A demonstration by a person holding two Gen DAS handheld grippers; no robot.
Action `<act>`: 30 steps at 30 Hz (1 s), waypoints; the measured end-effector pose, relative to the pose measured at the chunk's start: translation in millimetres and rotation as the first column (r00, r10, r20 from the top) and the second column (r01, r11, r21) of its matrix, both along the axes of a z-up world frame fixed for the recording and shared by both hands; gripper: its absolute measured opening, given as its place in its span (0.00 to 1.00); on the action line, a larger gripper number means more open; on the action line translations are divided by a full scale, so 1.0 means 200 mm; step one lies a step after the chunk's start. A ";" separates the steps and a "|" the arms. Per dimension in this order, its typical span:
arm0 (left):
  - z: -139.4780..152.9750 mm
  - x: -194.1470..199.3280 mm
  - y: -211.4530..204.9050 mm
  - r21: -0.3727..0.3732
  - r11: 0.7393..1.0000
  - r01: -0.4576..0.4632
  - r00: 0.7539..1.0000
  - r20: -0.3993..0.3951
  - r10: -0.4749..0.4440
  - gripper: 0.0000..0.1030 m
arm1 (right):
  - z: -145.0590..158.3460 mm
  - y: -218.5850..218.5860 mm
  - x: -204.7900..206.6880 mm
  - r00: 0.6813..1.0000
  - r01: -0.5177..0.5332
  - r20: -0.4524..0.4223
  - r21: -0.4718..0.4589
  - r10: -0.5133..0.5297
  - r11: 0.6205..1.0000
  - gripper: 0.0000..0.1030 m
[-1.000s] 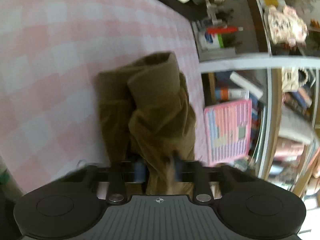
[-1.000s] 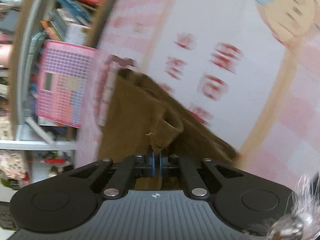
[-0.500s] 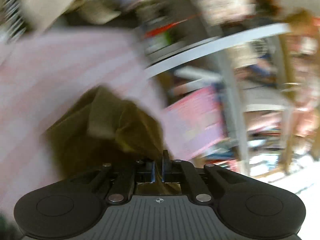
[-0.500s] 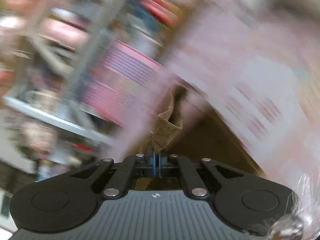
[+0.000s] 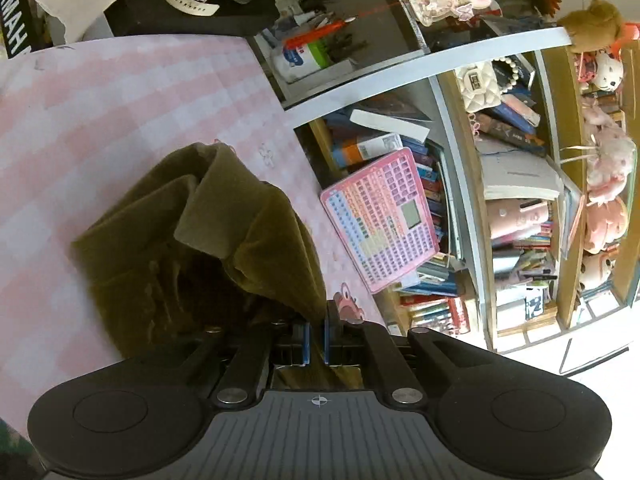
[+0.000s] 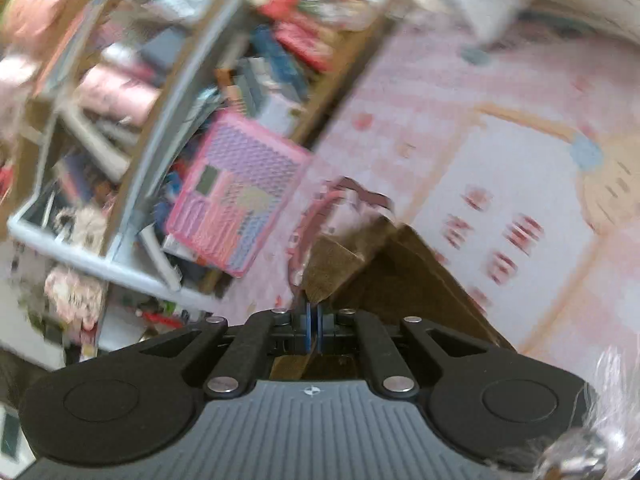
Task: Fold clothes
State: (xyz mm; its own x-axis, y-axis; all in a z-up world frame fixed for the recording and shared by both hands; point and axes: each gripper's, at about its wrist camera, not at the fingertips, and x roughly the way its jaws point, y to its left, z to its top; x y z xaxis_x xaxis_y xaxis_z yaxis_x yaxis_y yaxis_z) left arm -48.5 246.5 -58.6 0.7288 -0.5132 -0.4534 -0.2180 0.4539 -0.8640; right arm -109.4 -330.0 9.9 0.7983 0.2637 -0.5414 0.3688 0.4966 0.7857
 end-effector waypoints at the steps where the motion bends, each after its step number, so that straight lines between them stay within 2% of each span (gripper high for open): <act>1: -0.02 -0.01 0.00 0.005 1.000 0.002 1.000 -0.016 -0.002 0.05 | -0.06 0.00 -0.01 0.999 -0.003 -0.052 0.003 0.003 1.000 0.03; 4: -0.13 -0.03 0.01 0.013 1.000 -0.003 0.996 -0.091 0.004 0.05 | -0.28 0.04 -0.02 0.975 -0.034 -0.219 -0.013 0.031 0.999 0.03; 7: -0.19 -0.04 0.01 0.027 1.000 -0.008 0.992 -0.126 0.011 0.06 | -0.40 0.06 -0.04 0.960 -0.035 -0.279 -0.029 0.026 0.999 0.03; 10: -0.19 -0.05 0.01 0.035 0.999 -0.005 0.991 -0.131 0.010 0.08 | -0.39 0.07 -0.05 0.961 -0.036 -0.277 -0.035 0.024 0.999 0.06; 12: -0.19 -0.06 0.03 0.030 1.000 -0.004 0.990 -0.139 0.009 0.12 | -0.33 0.06 -0.05 0.960 -0.041 -0.279 -0.070 0.020 0.997 0.12; 14: -0.18 -0.07 0.05 0.013 1.000 -0.017 0.991 -0.133 0.019 0.19 | -0.28 0.07 -0.04 0.968 -0.037 -0.252 -0.114 0.007 0.993 0.16; 16: -0.17 -0.08 0.07 0.002 0.999 -0.039 0.992 -0.121 0.039 0.36 | -0.19 0.09 -0.03 0.975 -0.040 -0.220 -0.186 -0.002 0.982 0.18; 17: -0.17 -0.08 0.08 -0.003 0.999 -0.053 0.992 -0.111 0.052 0.38 | -0.15 0.11 -0.02 0.979 -0.046 -0.203 -0.232 -0.002 0.972 0.19; 19: -0.16 -0.07 0.09 -0.007 0.997 -0.078 0.992 -0.097 0.077 0.41 | -0.06 0.17 0.01 0.986 -0.061 -0.167 -0.357 0.001 0.932 0.22; 21: -0.17 -0.07 0.11 -0.004 0.995 -0.103 0.990 -0.096 0.102 0.41 | 0.02 0.26 0.04 0.991 -0.086 -0.131 -0.501 0.022 0.861 0.26; 24: -0.20 -0.07 0.13 -0.017 0.987 -0.162 0.979 -0.124 0.159 0.37 | 0.09 0.42 0.07 0.994 -0.105 -0.084 -0.708 0.065 0.699 0.28; 25: -0.20 -0.08 0.12 -0.016 0.984 -0.175 0.977 -0.124 0.172 0.25 | 0.09 0.45 0.07 0.994 -0.110 -0.073 -0.737 0.082 0.666 0.29; 26: -0.19 -0.08 0.12 -0.011 0.982 -0.186 0.976 -0.121 0.184 0.17 | 0.08 0.45 0.09 0.991 -0.132 -0.089 -0.734 0.098 0.667 0.30; 27: -0.14 -0.09 0.10 0.028 0.983 -0.184 0.978 -0.095 0.186 0.08 | 0.06 0.46 0.11 0.988 -0.154 -0.105 -0.729 0.113 0.667 0.30; 29: 0.03 -0.10 0.00 0.184 0.975 -0.128 0.991 0.055 0.120 0.07 | 0.03 0.47 0.14 0.980 -0.198 -0.136 -0.720 0.144 0.666 0.30; 30: 0.14 -0.11 -0.06 0.275 0.957 -0.094 0.988 0.146 0.055 0.07 | 0.01 0.47 0.16 0.976 -0.219 -0.153 -0.714 0.156 0.665 0.29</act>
